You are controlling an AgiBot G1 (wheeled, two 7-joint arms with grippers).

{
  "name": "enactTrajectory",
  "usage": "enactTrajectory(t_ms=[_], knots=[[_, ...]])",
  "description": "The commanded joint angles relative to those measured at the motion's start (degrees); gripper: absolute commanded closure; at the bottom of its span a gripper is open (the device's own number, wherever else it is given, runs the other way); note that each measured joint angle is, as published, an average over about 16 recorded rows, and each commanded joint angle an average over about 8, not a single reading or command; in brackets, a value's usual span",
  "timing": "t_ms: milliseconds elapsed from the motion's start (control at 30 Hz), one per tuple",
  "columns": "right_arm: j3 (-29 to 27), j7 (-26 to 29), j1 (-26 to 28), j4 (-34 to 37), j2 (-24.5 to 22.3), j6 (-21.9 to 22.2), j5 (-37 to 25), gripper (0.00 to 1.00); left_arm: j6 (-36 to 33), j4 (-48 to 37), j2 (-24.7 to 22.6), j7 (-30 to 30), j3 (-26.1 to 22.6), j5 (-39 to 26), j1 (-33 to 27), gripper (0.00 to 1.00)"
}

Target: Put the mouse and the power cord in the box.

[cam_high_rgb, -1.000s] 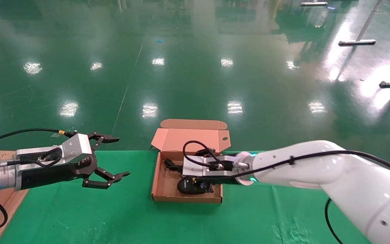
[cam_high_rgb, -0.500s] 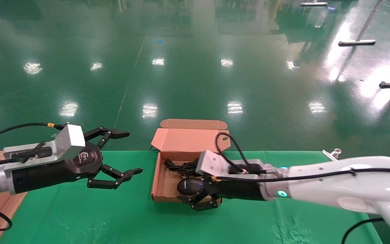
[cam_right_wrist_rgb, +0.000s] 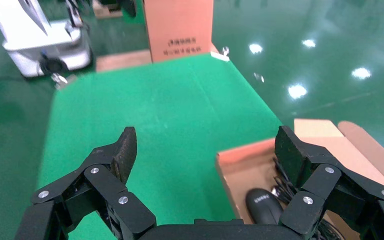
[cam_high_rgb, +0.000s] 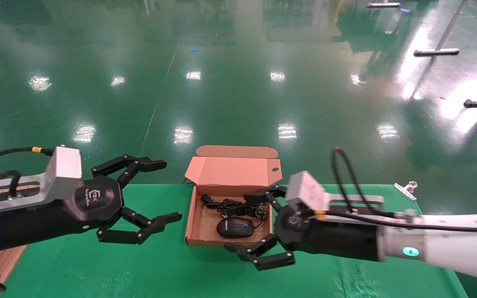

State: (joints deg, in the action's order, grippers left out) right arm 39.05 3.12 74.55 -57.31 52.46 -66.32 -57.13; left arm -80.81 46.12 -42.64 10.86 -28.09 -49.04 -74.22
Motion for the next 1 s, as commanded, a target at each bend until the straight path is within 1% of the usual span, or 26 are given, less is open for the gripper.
enactTrajectory(t_ms=[33,700,833,1000], knots=[[-1.9,0.63,-1.07,-1.35,-1.44,-1.6,1.26,0.0,-0.39,2.18,0.61,-1.72,0.96,0.57,1.01,0.0],[-20.84,6.91,-11.75,-14.72,-15.79,-17.53,13.82,0.0,-4.28,24.07,6.68,-18.94,10.58,6.29,11.09,0.0],[-23.39,7.55,-13.07,-16.42,-17.63,-19.62,15.41,0.0,-4.89,27.49,7.61,-21.53,12.07,7.18,12.65,0.0],[-24.63,7.65,-13.59,-17.14,-18.41,-20.57,16.09,0.0,-5.27,29.58,8.21,-22.78,13.04,7.81,13.65,0.0]])
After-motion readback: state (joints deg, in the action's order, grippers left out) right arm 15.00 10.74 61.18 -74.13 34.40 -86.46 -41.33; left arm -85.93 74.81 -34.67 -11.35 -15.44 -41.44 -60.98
